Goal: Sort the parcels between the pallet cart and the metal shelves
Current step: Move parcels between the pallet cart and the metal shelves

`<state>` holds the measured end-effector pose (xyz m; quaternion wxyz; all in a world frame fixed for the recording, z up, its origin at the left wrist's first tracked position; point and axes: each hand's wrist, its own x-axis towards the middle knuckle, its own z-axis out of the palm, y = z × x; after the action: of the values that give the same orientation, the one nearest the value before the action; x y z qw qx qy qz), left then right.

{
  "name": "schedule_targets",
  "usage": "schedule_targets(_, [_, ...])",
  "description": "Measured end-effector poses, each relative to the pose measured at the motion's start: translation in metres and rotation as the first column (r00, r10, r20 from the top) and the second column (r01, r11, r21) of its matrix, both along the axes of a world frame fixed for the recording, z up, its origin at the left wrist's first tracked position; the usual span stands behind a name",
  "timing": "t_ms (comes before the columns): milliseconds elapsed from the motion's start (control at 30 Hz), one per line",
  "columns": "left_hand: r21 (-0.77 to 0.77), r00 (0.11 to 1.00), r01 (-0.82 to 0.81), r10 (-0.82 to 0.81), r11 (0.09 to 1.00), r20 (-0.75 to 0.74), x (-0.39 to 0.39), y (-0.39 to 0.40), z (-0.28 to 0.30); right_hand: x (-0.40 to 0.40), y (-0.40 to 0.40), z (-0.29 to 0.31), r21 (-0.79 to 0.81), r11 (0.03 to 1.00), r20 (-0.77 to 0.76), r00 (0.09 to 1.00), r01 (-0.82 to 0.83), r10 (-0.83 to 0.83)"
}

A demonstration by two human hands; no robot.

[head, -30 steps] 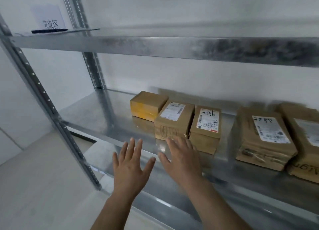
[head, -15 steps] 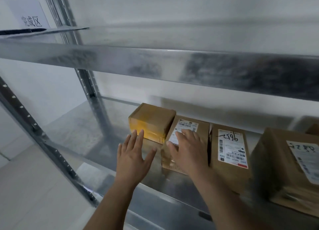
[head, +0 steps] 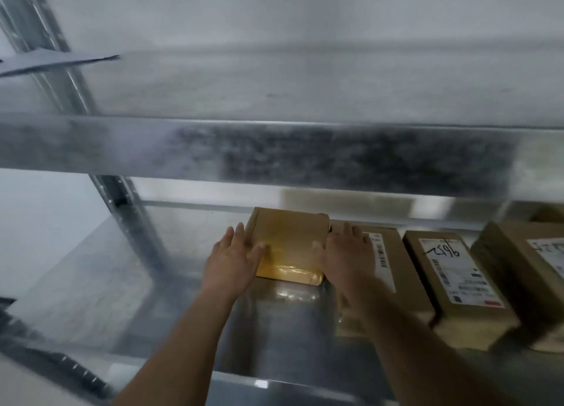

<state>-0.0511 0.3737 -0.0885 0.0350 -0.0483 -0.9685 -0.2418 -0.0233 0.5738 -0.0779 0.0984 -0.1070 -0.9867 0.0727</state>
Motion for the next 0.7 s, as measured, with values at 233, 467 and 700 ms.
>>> schedule_targets(233, [0.066,0.984,0.049,-0.059,0.997,0.167,-0.048,-0.019,-0.006,-0.018,-0.031,-0.009,-0.015,0.994,0.012,0.994,0.111,-0.111])
schedule_targets(467, [0.263,0.989,-0.012,-0.026,0.965,0.142,-0.049,-0.059,-0.008,-0.022,-0.072,-0.017,-0.333,0.939,-0.04,0.993,0.091,-0.11])
schedule_targets(700, [0.501,0.971,0.023,-0.138,0.865,0.194,-0.035,-0.074,-0.012,-0.015,-0.072,-0.024,-0.783,0.611,0.042,0.991,0.113,-0.13])
